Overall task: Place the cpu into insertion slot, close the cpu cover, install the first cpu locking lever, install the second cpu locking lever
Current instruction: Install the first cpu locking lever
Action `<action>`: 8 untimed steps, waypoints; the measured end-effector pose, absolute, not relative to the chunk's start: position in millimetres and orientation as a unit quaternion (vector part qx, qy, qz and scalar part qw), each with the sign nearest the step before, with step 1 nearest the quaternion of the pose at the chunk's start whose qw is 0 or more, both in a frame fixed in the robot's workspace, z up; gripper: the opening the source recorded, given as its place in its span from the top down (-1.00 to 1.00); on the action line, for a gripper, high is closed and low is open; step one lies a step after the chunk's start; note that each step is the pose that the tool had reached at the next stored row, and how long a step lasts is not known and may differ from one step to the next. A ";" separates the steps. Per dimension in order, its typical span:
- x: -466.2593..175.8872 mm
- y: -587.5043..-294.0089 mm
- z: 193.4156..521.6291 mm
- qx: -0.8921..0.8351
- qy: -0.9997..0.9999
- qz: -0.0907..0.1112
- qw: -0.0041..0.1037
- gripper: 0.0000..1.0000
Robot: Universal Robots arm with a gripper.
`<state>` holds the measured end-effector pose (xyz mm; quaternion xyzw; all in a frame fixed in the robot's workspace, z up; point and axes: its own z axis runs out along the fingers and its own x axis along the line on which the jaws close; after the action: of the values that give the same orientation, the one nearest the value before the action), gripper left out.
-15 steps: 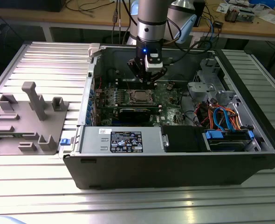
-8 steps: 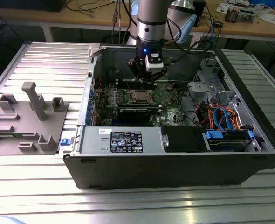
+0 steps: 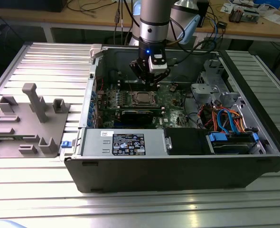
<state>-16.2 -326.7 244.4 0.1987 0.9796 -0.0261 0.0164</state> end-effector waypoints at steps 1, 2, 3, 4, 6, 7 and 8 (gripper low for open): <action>-16.3 -326.7 244.4 0.198 0.980 -0.026 0.016 0.79; -16.2 -326.7 244.4 0.196 0.980 -0.026 0.016 0.79; -16.2 -326.7 244.4 0.195 0.980 -0.026 0.016 0.79; -16.3 -326.7 244.4 0.194 0.980 -0.026 0.016 0.79; -16.3 -326.7 244.4 0.190 0.981 -0.026 0.017 0.79; -16.2 -326.6 244.4 0.189 0.982 -0.026 0.017 0.79; -16.3 -326.7 244.4 0.187 0.982 -0.026 0.017 0.79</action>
<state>-16.3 -326.7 244.4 0.1874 0.9818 -0.0259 0.0166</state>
